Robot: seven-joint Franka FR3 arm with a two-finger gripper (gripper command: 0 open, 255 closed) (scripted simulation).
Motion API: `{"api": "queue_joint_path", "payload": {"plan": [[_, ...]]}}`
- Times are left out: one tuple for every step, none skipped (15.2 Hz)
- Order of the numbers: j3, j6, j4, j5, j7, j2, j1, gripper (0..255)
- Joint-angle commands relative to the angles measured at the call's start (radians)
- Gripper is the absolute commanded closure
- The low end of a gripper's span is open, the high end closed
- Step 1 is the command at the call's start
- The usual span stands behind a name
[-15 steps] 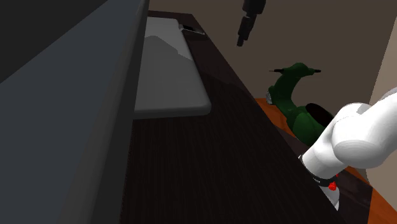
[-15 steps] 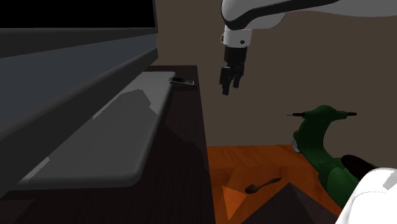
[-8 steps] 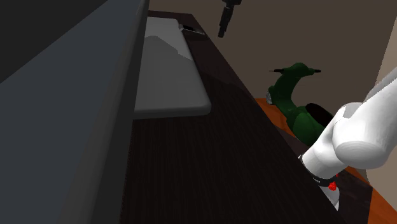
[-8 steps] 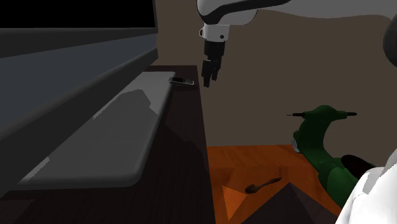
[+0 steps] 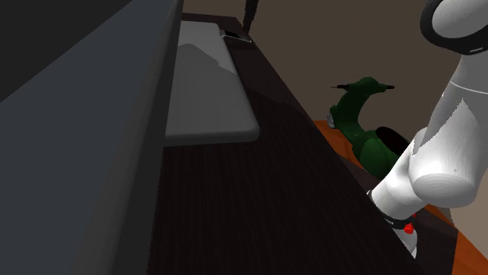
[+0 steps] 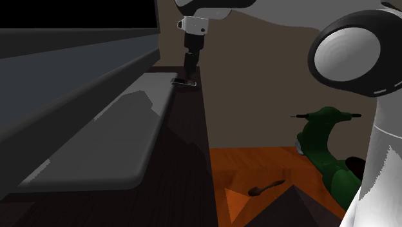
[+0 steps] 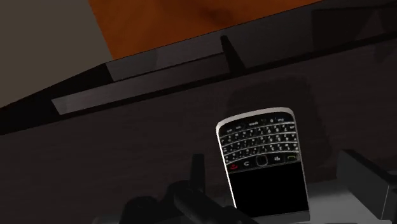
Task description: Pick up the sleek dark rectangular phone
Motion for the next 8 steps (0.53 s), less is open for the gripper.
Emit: {"api": "queue_joint_path", "payload": {"plan": [[0.011, -0.025, 0.088, 0.011, -0.022, 0.053, 0.004, 0], [0.011, -0.008, 0.064, 0.010, -0.023, 0.046, 0.005, 0], [0.011, 0.009, 0.040, 0.009, -0.024, 0.039, 0.006, 0], [0.012, 0.025, 0.018, 0.008, -0.025, 0.034, 0.007, 0], [0.012, 0.041, -0.003, 0.008, -0.026, 0.028, 0.008, 0], [0.012, 0.057, -0.024, 0.007, -0.027, 0.023, 0.009, 0], [0.012, 0.072, -0.044, 0.007, -0.027, 0.019, 0.010, 0], [0.012, 0.097, -0.075, 0.006, -0.029, 0.012, 0.011, 0]]}}
